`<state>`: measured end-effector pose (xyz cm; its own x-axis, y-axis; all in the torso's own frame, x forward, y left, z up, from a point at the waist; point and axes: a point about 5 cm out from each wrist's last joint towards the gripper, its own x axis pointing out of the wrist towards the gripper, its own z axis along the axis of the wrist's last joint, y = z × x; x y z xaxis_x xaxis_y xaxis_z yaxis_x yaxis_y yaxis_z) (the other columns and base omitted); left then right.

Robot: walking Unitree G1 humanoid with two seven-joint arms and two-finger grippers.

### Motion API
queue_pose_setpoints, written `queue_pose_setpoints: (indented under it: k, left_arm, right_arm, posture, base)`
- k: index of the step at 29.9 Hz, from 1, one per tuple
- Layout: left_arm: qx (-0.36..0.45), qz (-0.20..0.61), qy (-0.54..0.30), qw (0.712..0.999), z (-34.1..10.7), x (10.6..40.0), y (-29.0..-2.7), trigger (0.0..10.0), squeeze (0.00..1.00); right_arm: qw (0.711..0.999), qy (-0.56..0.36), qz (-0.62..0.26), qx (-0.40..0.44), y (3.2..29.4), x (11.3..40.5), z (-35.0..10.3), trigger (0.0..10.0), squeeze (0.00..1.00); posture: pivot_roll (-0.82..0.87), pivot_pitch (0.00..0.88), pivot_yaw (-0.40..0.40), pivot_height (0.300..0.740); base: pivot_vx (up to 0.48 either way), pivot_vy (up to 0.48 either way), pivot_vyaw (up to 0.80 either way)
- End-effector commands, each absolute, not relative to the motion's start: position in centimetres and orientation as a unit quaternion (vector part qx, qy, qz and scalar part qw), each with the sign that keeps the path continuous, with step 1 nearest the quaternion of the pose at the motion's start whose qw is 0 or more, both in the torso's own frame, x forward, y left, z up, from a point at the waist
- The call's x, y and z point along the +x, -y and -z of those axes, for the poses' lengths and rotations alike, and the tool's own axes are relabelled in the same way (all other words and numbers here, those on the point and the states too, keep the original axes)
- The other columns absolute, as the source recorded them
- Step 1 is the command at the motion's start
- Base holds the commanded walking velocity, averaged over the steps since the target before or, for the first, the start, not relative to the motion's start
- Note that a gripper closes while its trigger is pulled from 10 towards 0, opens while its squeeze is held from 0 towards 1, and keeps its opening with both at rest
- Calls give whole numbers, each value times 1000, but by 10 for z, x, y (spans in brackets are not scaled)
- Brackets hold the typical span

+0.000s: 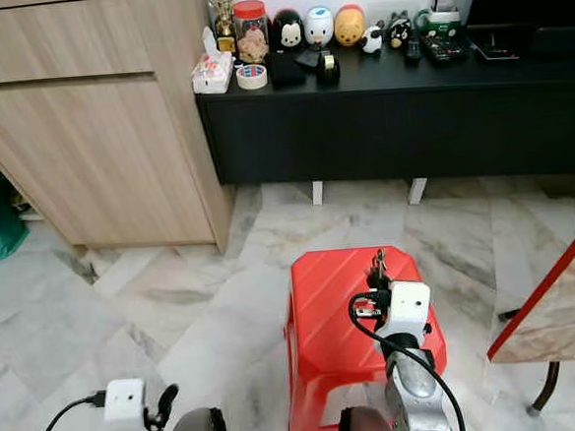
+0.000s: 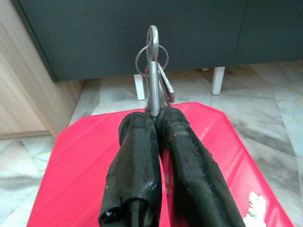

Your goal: Hang keys on a hook

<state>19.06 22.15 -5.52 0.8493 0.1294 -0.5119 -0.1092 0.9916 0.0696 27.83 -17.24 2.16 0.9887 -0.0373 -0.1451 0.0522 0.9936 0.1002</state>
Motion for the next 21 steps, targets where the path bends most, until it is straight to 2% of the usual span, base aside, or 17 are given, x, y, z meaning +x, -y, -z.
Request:
queue_pose_setpoints:
  k: [1, 21]
  left_arm:
    - [17, -75, -295, 952, 63, 177, -229, 10000, 0]
    - [10, -89, -319, 944, 68, 170, -231, 10000, 0]
  right_arm:
    - [997, -50, 23, 48, 173, 281, -29, 10000, 0]
    - [998, -45, 23, 45, 173, 284, -32, 10000, 0]
  posture:
    - [45, 50, -24, 605]
    - [41, 46, -24, 735]
  base:
    - [0, 0, 0]
    - [0, 0, 0]
